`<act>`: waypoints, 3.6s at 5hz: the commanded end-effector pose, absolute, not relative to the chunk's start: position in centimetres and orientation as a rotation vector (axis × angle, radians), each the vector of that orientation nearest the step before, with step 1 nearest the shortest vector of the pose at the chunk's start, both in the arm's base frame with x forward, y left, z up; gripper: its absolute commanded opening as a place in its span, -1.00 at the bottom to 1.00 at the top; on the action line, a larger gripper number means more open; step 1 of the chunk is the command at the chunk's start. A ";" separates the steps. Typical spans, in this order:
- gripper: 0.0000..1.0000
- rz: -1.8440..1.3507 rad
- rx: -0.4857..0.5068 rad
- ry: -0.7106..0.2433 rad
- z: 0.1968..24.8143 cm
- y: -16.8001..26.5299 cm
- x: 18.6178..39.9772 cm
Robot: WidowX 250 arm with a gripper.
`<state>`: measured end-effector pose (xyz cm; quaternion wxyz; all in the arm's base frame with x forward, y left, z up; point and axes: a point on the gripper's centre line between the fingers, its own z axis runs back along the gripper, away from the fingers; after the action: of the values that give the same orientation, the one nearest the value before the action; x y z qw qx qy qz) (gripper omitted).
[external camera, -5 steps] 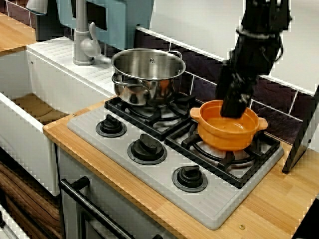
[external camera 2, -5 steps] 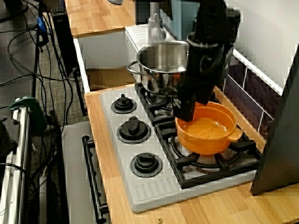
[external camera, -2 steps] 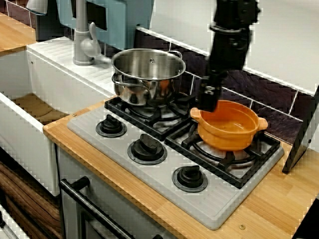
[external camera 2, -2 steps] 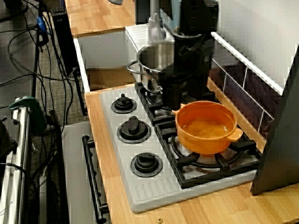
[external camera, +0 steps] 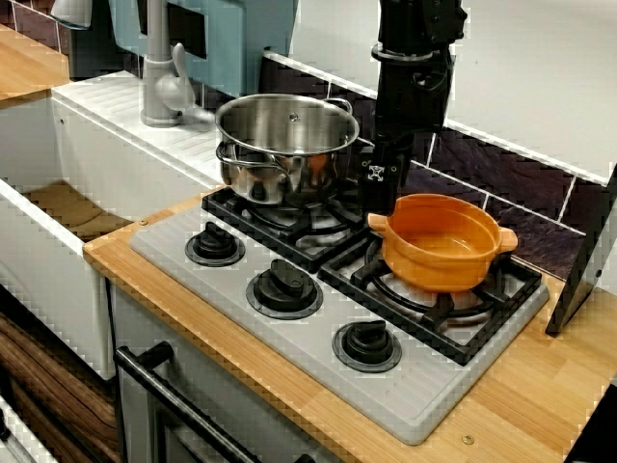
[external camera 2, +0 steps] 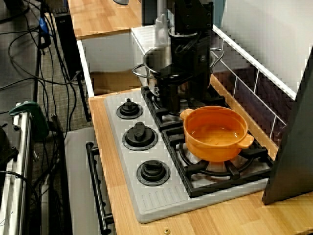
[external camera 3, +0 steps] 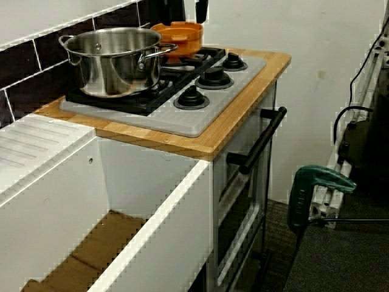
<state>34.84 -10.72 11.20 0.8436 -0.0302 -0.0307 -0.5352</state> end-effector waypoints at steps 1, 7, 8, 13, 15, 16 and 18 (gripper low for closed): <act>1.00 -1.206 -0.028 -0.134 13.7 -13.7 33.0; 1.00 -1.108 0.025 -0.115 11.1 -15.4 35.3; 1.00 -1.097 0.043 -0.109 10.7 -15.4 35.5; -1.00 -1.042 0.096 -0.062 8.7 -15.9 36.1; -1.00 -1.045 0.106 -0.073 9.2 -15.6 36.0; -1.00 -1.048 0.108 -0.075 9.5 -15.5 35.8; -1.00 -1.029 0.099 -0.105 11.4 -14.9 34.4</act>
<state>34.11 -14.99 8.66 0.8693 0.0422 -0.0086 -0.4924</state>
